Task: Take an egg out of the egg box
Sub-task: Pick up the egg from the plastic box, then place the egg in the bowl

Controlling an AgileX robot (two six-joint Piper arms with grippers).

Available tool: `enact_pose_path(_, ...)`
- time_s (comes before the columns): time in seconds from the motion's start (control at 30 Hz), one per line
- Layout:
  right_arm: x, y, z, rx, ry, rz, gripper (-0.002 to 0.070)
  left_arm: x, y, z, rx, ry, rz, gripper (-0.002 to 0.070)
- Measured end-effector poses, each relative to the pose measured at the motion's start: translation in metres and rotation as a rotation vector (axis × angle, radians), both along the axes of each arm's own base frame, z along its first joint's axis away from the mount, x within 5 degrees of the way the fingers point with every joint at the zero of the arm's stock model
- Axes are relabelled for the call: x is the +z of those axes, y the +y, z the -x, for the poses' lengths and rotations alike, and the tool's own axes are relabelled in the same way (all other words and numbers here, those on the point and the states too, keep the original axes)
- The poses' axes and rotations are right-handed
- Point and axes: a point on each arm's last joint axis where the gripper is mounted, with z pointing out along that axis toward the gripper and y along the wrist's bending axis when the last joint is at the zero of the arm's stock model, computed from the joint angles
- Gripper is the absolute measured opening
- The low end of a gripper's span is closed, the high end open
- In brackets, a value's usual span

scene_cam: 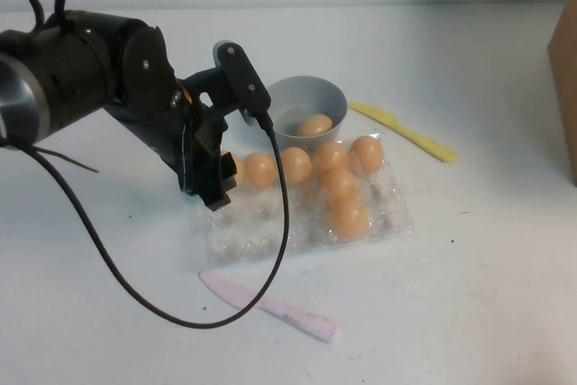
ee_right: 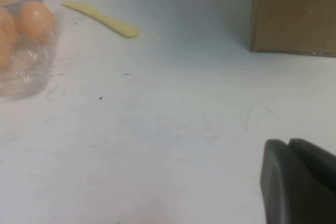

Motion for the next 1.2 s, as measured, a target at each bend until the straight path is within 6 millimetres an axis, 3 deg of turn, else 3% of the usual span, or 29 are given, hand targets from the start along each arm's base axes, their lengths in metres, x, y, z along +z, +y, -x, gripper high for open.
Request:
enact_pose_path(0.17, 0.000, 0.000, 0.000, 0.000, 0.000, 0.000, -0.0018, 0.011, -0.006, -0.006, 0.052, -0.099, 0.116, 0.0326)
enact_pose_path(0.3, 0.000, 0.000, 0.000, 0.000, 0.000, 0.000, -0.0018, 0.027, -0.017, -0.024, 0.146, -0.292, 0.361, 0.0326)
enact_pose_path(0.4, 0.000, 0.000, 0.000, 0.000, -0.002, 0.000, -0.0018, 0.029, -0.022, -0.041, 0.246, -0.429, 0.513, 0.0326)
enact_pose_path(0.5, 0.000, 0.000, 0.000, 0.000, -0.004, 0.000, -0.0018, 0.012, -0.026, -0.056, 0.307, -0.464, 0.557, 0.0325)
enact_pose_path(0.83, 0.000, 0.000, 0.000, 0.000, -0.004, 0.000, -0.0018, -0.058, -0.048, -0.100, 0.398, -0.347, 0.558, 0.0325)
enact_pose_path(0.97, 0.000, 0.000, 0.000, 0.000, -0.004, 0.000, -0.0018, -0.070, -0.051, -0.107, 0.432, -0.320, 0.575, 0.0330)
enact_pose_path(1.2, 0.000, 0.000, 0.000, 0.000, -0.004, 0.000, -0.0018, -0.075, -0.052, -0.108, 0.452, -0.304, 0.585, 0.0428)
